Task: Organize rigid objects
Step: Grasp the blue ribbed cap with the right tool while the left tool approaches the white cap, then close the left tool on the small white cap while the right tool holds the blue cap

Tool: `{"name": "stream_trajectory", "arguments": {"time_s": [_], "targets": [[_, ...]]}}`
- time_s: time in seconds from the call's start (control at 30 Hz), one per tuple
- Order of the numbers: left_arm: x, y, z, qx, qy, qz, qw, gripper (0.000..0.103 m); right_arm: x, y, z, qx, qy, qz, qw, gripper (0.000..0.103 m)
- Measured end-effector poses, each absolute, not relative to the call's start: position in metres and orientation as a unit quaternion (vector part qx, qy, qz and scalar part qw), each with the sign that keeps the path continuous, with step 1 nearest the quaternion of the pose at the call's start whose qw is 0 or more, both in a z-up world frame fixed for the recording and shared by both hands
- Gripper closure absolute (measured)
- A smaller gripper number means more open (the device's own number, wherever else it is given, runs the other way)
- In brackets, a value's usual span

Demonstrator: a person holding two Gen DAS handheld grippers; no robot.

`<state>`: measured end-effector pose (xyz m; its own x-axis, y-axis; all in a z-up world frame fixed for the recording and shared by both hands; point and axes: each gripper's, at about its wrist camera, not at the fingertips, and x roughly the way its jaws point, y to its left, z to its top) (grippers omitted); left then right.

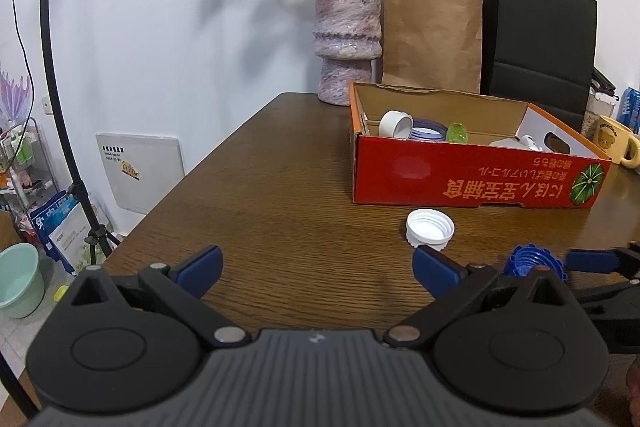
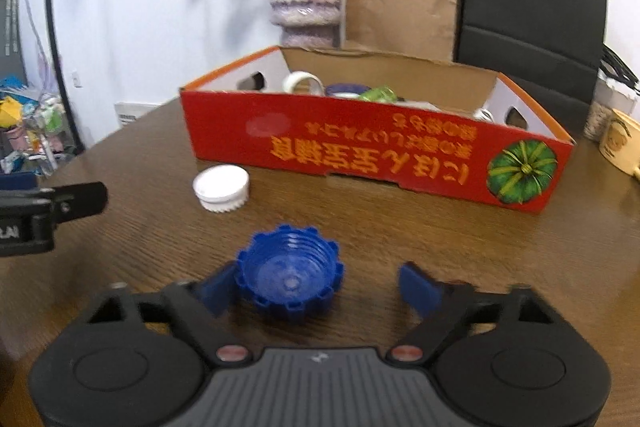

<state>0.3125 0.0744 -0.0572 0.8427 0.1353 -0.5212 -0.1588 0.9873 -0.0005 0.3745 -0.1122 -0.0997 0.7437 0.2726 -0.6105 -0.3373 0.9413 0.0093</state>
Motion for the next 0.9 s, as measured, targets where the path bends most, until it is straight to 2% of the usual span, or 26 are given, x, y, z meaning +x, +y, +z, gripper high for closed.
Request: {"name": "stream_trajectory", "arguments": {"time_s": [0.03,0.9], "targets": [[0.312,0.075,-0.057,-0.022,0.27,0.077,0.96,0.0,0.374,-0.111,-0.098,-0.052,0.313,0.168,0.933,0.051],[0.327,0.061,-0.06,-0.006,0.284,0.084,0.955,0.0,0.37,-0.14,-0.084,-0.037,0.249,0.153,0.956,0.051]]}}
